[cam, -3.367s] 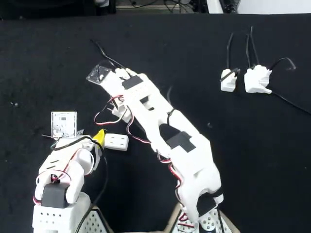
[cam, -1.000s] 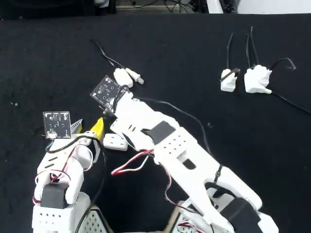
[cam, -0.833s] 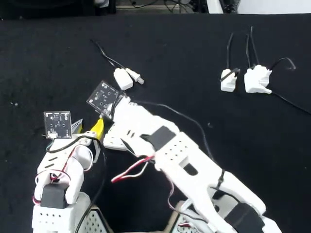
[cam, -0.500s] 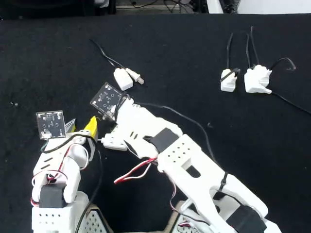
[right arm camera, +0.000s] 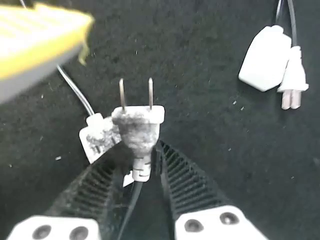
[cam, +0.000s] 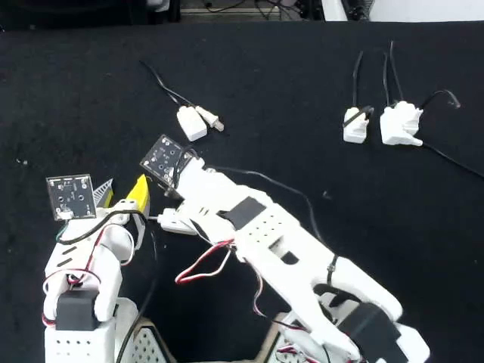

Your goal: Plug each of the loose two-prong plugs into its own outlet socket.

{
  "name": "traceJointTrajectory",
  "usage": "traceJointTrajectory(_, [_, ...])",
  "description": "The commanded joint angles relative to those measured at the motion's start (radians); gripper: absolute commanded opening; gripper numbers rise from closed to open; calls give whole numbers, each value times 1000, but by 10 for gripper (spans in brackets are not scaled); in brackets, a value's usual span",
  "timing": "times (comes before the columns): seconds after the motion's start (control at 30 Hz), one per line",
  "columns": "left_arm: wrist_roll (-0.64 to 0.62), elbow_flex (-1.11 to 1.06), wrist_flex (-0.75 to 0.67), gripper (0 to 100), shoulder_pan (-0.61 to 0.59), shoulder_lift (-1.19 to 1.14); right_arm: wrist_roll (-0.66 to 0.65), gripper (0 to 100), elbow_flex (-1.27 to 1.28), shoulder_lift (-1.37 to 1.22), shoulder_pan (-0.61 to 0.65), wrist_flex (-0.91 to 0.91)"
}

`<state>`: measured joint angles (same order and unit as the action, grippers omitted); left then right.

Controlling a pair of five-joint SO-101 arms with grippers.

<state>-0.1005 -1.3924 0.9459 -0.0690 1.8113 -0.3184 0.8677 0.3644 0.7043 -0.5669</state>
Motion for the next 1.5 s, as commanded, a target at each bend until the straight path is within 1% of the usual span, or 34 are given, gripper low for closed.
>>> traceJointTrajectory(0.0, [78, -12, -20, 211, 27, 0, 2, 11, -67, 10, -11, 20])
traceJointTrajectory(0.1, [117, -91, -84, 211, 67, 0, 3, 11, -62, 50, -2, 0])
traceJointTrajectory(0.2, [127, -122, -132, 211, 73, -2, 3, 11, -62, 82, 20, -31])
traceJointTrajectory(0.63, [129, -160, -141, 211, 67, 0, 5, 11, -59, 116, 37, -52])
traceJointTrajectory(0.87, [129, -163, -141, 211, 67, 2, 5, 11, -58, 231, 115, -100])
traceJointTrajectory(1.17, [129, -163, -133, 211, 65, 2, 6, 11, -58, 234, 115, -98])
traceJointTrajectory(1.27, [126, -163, -132, 211, 65, 2, 71, 11, -58, 234, 115, -89])
traceJointTrajectory(1.47, [123, -174, -107, 211, 74, 2, 160, 11, -16, 234, 112, -6])
